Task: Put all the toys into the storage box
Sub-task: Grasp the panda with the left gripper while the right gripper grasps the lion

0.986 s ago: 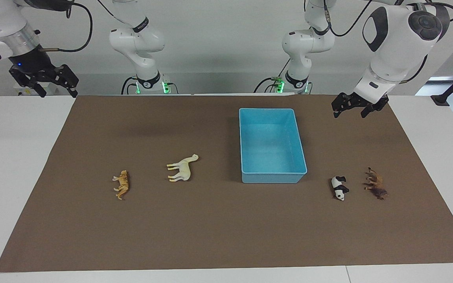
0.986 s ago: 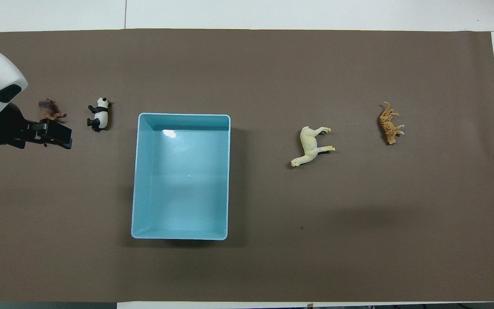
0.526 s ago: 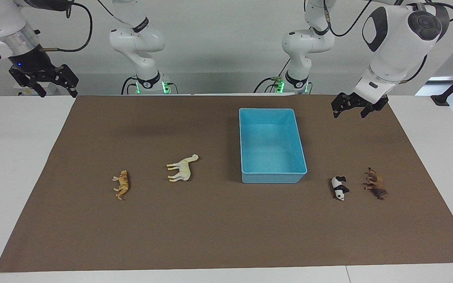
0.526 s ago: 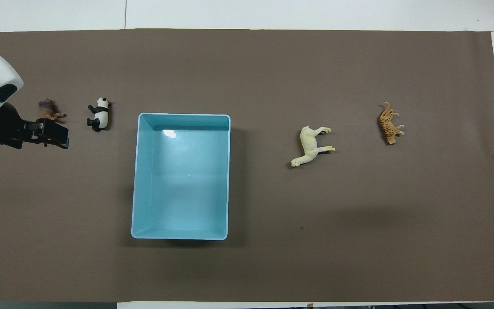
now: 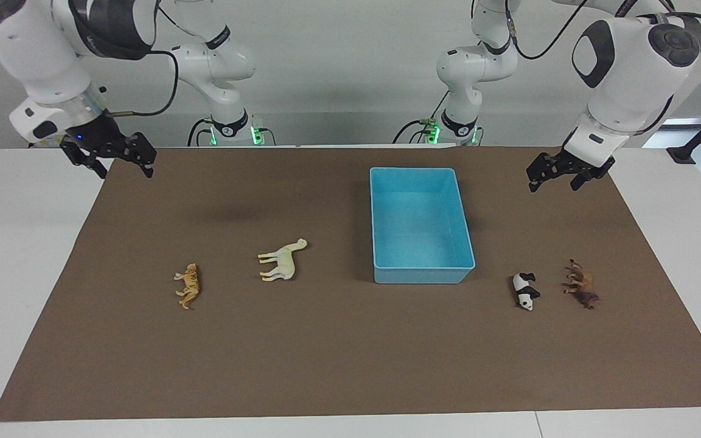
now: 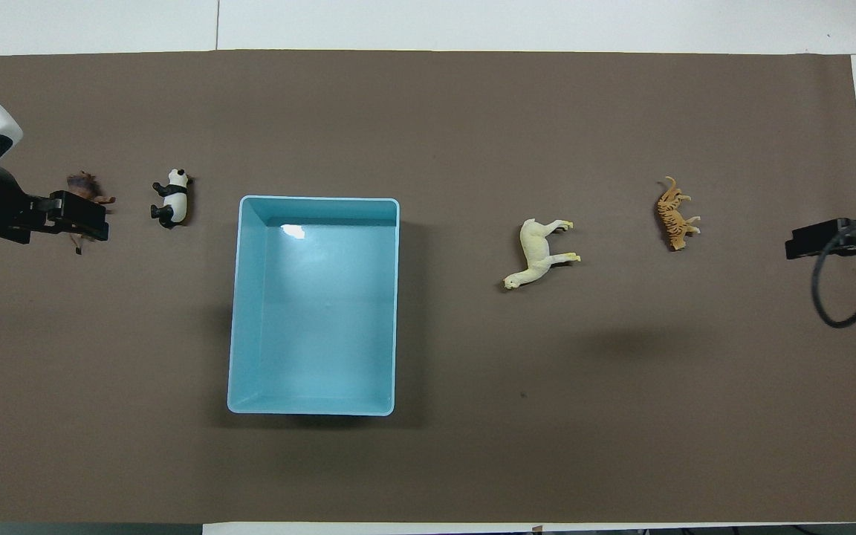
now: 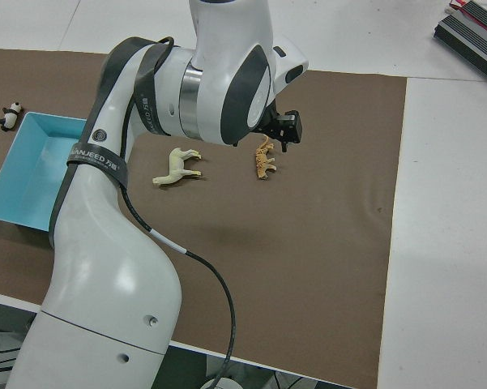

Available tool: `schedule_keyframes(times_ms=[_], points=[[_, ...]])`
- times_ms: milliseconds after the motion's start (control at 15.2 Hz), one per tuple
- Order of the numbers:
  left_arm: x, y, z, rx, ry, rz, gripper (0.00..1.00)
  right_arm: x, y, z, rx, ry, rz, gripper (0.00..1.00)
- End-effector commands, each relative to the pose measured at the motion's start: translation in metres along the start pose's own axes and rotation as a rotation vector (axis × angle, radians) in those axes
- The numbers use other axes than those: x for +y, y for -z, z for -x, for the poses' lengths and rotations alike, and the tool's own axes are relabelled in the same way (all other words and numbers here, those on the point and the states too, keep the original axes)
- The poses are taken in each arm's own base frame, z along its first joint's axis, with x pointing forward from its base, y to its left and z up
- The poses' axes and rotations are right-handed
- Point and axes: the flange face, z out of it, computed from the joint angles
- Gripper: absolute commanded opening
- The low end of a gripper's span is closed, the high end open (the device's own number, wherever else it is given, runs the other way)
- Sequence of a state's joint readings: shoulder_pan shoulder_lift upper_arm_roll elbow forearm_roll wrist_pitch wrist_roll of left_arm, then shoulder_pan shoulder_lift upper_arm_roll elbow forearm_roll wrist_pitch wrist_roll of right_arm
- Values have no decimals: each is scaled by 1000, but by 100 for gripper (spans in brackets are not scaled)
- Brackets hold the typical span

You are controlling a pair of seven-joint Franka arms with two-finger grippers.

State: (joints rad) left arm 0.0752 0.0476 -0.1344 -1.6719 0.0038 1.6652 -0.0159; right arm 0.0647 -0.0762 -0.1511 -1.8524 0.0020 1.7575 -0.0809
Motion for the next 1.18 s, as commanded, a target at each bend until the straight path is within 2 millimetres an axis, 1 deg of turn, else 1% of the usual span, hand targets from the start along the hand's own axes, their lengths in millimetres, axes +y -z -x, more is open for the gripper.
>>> schedule_keyframes(times_ms=[0,131,197,263,329,394,460,526,592,657,723,789,854,920,986,1117], points=[[-4,-22,-18,32,-8,14,100,-9,-51,-3,11,-8,-4,100],[-8,-53,-32,72,-7,19,100,-11,-92,-20,-16,5,6,100],[-15,-70,-38,99,3,19,100,-11,-114,-26,-24,24,11,100],[-26,-89,-40,115,4,17,100,-11,-130,-29,-10,45,14,100],[-32,-102,-45,144,-33,15,100,-10,-147,-32,12,53,19,100],[-39,-120,-55,158,-58,16,100,-9,-163,-34,37,56,24,100],[-46,-134,-61,170,-52,18,100,-9,-175,-35,53,56,28,100],[-52,-150,-62,180,-41,19,100,-10,-183,-36,61,60,31,100],[-49,-162,-62,201,-43,18,100,-10,-188,-38,64,69,33,100],[-45,-176,-66,201,-41,23,100,-9,-192,-40,69,97,36,100],[-32,-193,-71,179,-44,31,100,-6,-196,-42,81,111,40,100],[-31,-203,-74,174,-33,35,100,-4,-204,-46,84,119,44,100],[-26,-217,-77,175,-22,40,100,-4,-212,-49,88,123,48,100],[-25,-224,-79,178,-5,43,100,-7,-217,-52,93,129,50,100],[-26,-228,-79,177,3,44,100,-8,-221,-55,95,130,49,100],[-25,-241,-79,172,2,47,100,-8,-233,-66,87,165,49,100]])
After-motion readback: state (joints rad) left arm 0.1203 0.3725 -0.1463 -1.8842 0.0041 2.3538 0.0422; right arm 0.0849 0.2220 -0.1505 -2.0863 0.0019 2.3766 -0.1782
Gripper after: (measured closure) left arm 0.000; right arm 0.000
